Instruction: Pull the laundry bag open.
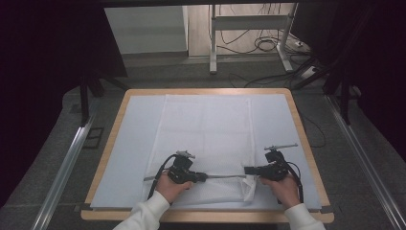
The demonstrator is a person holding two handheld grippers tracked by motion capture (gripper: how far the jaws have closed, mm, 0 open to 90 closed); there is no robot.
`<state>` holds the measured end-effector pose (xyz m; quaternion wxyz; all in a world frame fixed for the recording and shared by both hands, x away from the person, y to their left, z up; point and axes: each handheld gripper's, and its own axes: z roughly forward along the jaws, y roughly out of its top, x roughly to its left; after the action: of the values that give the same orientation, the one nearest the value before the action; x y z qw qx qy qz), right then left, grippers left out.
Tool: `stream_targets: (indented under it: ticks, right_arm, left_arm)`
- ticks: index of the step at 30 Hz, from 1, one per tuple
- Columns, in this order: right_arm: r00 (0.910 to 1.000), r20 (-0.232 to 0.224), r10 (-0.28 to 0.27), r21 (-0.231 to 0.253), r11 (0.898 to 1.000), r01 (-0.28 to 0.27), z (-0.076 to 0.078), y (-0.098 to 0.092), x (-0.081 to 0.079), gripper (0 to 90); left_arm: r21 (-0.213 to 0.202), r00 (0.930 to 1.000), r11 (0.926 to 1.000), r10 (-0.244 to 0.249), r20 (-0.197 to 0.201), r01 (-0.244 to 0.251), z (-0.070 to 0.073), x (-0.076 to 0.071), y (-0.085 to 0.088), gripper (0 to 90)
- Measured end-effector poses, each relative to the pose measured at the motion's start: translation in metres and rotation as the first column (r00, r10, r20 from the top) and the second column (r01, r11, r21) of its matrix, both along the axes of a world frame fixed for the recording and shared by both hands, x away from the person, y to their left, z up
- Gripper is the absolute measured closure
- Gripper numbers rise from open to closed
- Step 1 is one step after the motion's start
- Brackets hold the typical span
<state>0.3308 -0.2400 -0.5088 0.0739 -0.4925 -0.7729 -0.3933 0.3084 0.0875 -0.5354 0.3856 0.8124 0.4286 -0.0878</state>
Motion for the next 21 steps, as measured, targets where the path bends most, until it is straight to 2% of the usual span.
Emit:
stream_targets:
  ticks: [9, 15, 21]
  right_arm:
    - [1.0000, 0.001, -0.010, -0.002, 1.000, 0.010, 0.001, -0.002, 0.000, 87.7]
    - [0.9999, -0.003, -0.012, -0.002, 1.000, 0.012, 0.000, -0.004, 0.000, 87.7]
    - [0.9999, -0.002, -0.015, -0.003, 1.000, 0.015, 0.000, -0.004, 0.000, 87.7]
  left_arm:
    - [0.018, 0.9997, 0.9996, 0.023, 0.010, -0.023, 0.002, 0.001, 0.013, 86.7]
    - [0.020, 0.9998, 0.9996, 0.019, 0.010, -0.019, 0.002, 0.000, 0.015, 86.7]
    - [0.017, 0.9992, 0.9991, 0.040, 0.007, -0.040, 0.003, -0.001, 0.023, 86.7]
